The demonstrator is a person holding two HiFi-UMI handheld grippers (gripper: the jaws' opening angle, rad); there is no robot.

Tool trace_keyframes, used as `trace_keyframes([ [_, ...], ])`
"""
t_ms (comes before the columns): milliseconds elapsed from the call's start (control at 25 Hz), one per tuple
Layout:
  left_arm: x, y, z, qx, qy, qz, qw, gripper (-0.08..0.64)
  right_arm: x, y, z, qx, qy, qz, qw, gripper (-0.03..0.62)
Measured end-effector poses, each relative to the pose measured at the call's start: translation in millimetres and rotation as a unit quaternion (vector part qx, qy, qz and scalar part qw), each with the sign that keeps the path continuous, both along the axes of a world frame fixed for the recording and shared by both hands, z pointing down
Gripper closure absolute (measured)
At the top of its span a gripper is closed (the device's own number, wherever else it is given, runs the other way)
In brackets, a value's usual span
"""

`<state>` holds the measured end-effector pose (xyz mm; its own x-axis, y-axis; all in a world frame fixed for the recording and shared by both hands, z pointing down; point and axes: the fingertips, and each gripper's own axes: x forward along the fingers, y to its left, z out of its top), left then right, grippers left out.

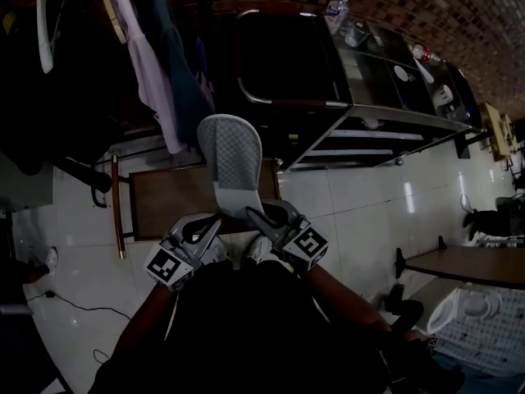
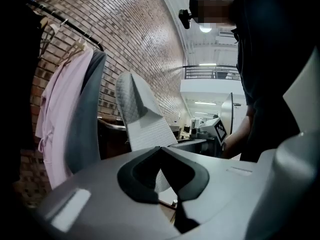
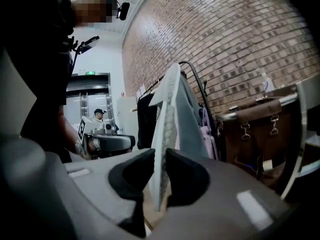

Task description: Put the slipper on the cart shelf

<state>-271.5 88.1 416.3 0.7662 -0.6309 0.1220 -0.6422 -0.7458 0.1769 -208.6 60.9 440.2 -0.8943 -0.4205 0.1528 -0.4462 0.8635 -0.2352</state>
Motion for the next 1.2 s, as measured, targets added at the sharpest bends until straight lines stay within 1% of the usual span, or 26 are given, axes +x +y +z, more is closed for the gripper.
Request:
trace_keyframes([
  [200, 5, -9, -18, 0.016, -0.008, -0.001, 0.9998, 0.558, 3, -12, -41, 0.034, -0.024, 0.017, 0.999, 0.528],
  [400, 5, -19, -26, 0.022, -0.003, -0.012, 0.9997, 0.558, 11, -21, -60, 0.059, -0.029, 0.026, 0.997, 0.528],
  [520, 6, -21, -27, 0.020, -0.004, -0.011, 0.9997, 0.558, 13, -25, -63, 0.061, -0.029, 0.027, 0.997, 0.528],
  [640, 8, -22, -23, 0.019, -0.023, -0.006, 0.9995, 0.558, 15, -27, -62, 0.059, -0.028, 0.027, 0.997, 0.528],
  [720, 6, -24, -21, 0.019, -0.029, -0.012, 0.9993, 0.559, 15, -28, -60, 0.059, -0.028, 0.026, 0.998, 0.528],
  [840, 2, -25, -24, 0.021, -0.010, -0.021, 0.9995, 0.558, 16, -27, -57, 0.056, -0.025, 0.026, 0.998, 0.528],
  [960, -2, -26, -27, 0.033, 0.004, -0.021, 0.9992, 0.558, 16, -26, -55, 0.053, -0.023, 0.028, 0.998, 0.528],
  [1120, -3, -24, -19, 0.028, -0.010, -0.026, 0.9992, 0.558, 17, -23, -53, 0.053, -0.022, 0.031, 0.998, 0.528],
  [1200, -3, -23, -18, 0.029, -0.008, -0.024, 0.9993, 0.558, 16, -21, -52, 0.052, -0.022, 0.033, 0.998, 0.528],
])
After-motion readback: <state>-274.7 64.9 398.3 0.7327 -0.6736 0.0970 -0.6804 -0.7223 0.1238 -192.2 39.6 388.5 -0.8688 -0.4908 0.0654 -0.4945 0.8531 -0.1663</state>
